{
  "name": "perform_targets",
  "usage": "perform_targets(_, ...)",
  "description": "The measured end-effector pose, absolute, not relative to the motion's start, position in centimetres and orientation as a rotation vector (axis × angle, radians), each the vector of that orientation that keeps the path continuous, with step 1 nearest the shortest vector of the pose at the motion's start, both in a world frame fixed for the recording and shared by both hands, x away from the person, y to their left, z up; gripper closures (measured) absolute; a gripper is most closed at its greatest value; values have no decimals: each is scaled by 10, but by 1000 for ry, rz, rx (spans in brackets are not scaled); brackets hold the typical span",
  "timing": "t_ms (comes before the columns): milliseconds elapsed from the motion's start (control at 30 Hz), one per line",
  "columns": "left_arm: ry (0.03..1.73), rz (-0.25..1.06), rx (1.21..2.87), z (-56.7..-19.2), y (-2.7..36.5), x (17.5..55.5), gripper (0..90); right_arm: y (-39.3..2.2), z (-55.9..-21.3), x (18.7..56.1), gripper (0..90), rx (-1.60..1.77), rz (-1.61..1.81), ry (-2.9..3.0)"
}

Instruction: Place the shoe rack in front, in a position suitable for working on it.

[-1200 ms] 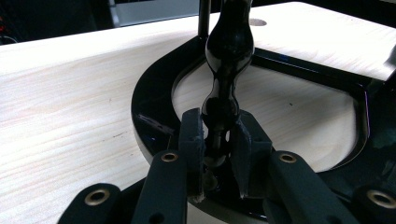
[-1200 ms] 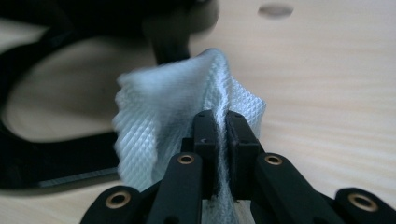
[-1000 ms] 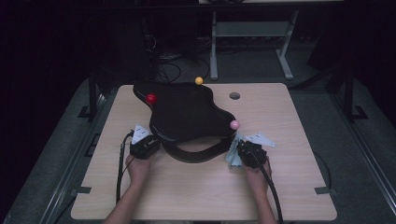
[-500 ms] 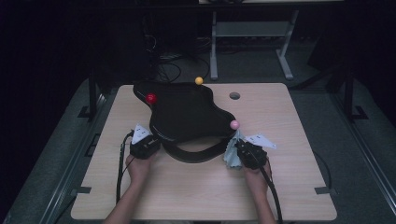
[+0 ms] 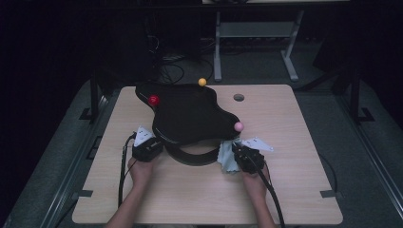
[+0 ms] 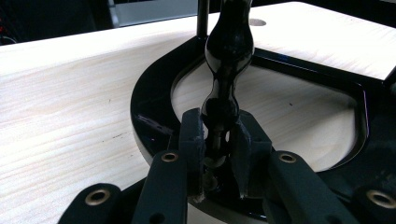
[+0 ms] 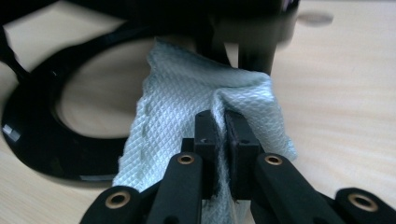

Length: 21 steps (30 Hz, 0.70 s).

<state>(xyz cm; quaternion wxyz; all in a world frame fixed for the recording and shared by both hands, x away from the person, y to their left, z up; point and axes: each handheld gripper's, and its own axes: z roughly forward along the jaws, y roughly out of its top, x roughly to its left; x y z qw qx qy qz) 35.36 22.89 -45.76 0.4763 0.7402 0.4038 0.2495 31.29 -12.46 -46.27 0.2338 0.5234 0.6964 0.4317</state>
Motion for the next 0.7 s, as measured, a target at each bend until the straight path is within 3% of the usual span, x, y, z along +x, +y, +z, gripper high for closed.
perform_targets(400,991,600,1804,-458,229,354,746,-152,-456,318,844,1489,1180,1829)
perform_targets(700,1004,606,1792,-457,233,354,721,-148,-462,327,844,1460,1158,1883)
